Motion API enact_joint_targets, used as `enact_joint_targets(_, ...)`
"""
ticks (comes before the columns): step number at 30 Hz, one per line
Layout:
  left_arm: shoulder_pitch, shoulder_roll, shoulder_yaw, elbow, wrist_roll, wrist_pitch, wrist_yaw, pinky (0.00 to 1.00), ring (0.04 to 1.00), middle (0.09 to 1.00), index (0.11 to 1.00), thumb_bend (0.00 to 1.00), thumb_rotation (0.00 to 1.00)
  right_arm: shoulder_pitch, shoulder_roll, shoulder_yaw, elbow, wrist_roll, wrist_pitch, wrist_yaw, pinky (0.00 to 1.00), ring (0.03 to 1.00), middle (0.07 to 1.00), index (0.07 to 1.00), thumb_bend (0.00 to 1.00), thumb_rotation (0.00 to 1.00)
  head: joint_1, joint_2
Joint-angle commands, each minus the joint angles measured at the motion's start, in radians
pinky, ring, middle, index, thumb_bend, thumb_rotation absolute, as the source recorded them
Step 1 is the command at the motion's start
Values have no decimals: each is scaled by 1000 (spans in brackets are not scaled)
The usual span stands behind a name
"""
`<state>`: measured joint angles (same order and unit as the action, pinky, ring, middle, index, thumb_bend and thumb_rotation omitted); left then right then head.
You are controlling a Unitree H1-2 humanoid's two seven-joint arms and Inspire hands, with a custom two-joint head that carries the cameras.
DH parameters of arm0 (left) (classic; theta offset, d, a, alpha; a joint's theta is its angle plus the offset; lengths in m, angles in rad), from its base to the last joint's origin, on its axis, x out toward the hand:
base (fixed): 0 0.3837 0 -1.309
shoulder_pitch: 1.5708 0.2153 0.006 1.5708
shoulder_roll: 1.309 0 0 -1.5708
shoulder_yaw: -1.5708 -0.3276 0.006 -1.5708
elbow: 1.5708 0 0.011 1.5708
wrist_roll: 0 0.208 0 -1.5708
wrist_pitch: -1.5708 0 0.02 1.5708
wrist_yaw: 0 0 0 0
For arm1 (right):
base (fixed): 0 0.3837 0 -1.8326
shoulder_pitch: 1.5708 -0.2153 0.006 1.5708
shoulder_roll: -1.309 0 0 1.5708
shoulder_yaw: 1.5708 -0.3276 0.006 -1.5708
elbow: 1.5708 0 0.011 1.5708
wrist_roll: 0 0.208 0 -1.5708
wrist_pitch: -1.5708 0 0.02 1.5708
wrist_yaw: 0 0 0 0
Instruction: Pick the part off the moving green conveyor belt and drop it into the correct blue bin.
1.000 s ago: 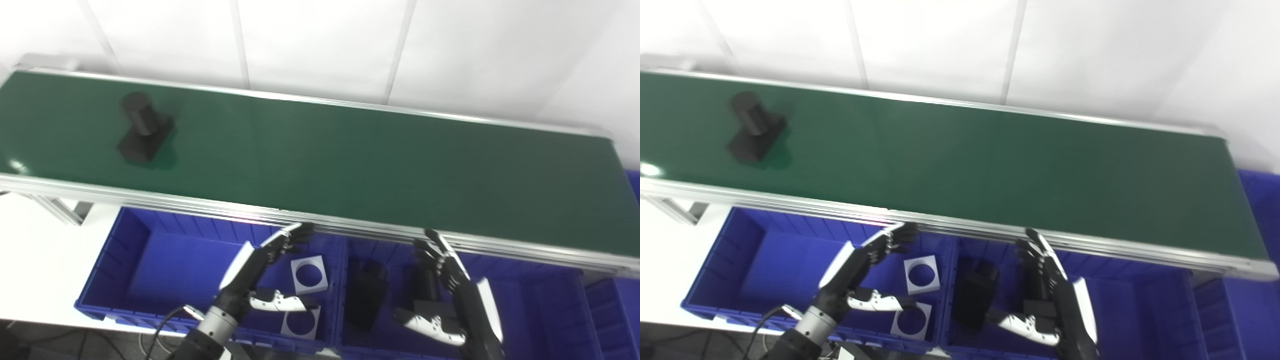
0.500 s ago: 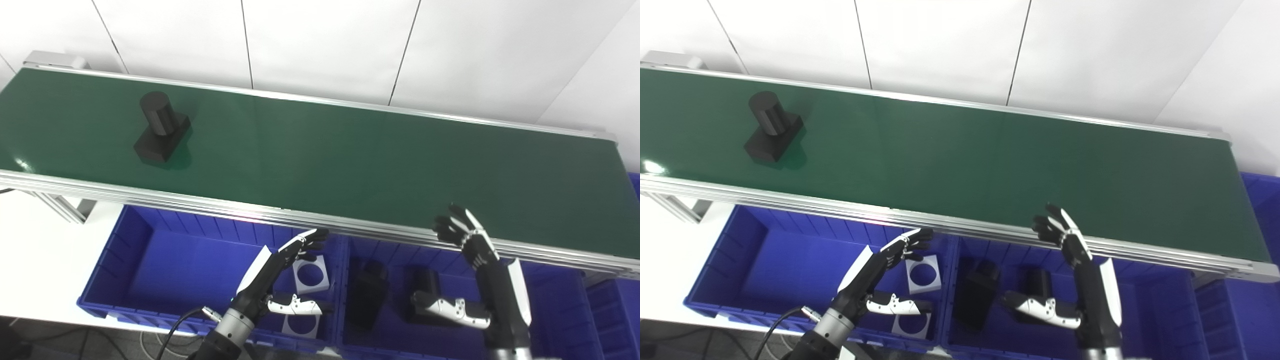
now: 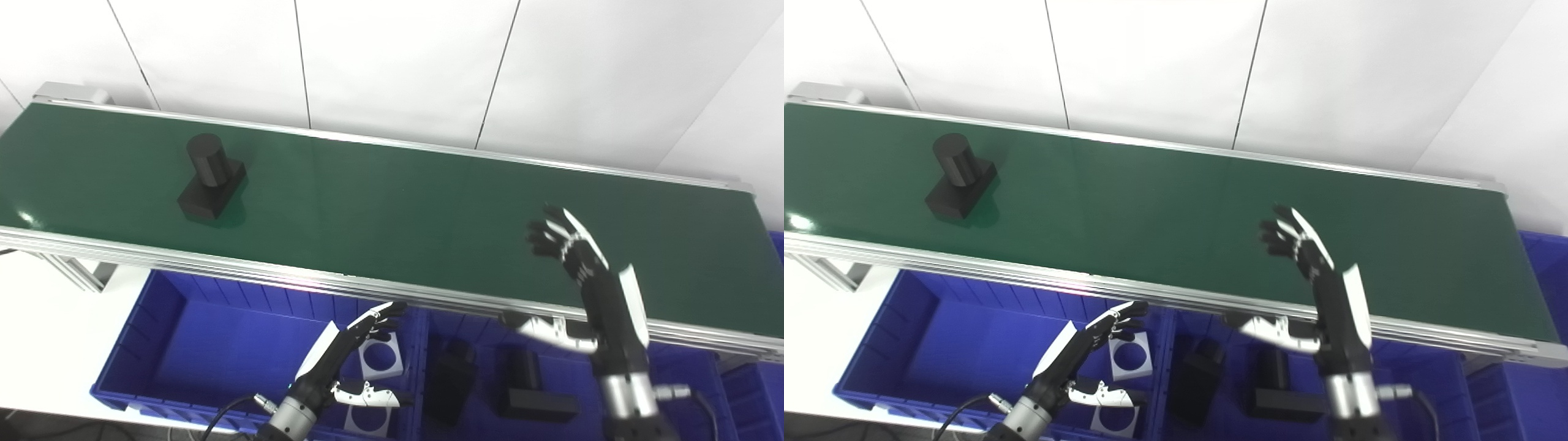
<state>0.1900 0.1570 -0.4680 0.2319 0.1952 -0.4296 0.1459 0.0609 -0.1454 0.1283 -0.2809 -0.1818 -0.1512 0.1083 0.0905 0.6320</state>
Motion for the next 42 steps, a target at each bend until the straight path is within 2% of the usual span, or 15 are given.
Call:
enact_joint_targets(1, -18, 2, -2, -5, -8, -40, 31, 746, 809, 862, 864, 838, 330, -48, 10, 8, -40, -18, 50, 13, 657, 733, 784, 863, 812, 361, 0, -6)
enact_joint_targets(5, -23, 5, -9, 3, -4, -40, 50, 728, 788, 843, 858, 839, 356, -118, 27, 39, -39, -59, 121, 34, 665, 730, 784, 855, 809, 329, -2, -13)
enact_joint_targets(10, -33, 10, -27, 19, 3, -40, 76, 740, 797, 843, 856, 831, 359, -204, 52, 78, -9, -104, 185, 57, 658, 733, 794, 851, 825, 325, -2, -36)
enact_joint_targets(16, -41, 14, -51, 33, 7, -40, 111, 752, 806, 845, 840, 840, 358, -305, 97, 124, 57, -136, 245, 67, 662, 734, 790, 847, 826, 315, -1, -41)
enact_joint_targets(26, -47, 23, -91, 40, 4, -40, 159, 745, 792, 832, 839, 836, 347, -401, 131, 153, 167, -161, 241, 61, 668, 740, 790, 856, 832, 342, 2, -52)
enact_joint_targets(35, -60, 40, -147, 52, 28, -40, 249, 759, 792, 819, 836, 850, 342, -447, 142, 158, 237, -170, 241, 59, 655, 731, 793, 865, 836, 360, 21, -75)
enact_joint_targets(42, -90, 49, -196, 82, 34, -40, 306, 727, 770, 803, 827, 863, 340, -507, 151, 175, 325, -188, 247, 64, 673, 747, 797, 868, 831, 363, 31, -96)
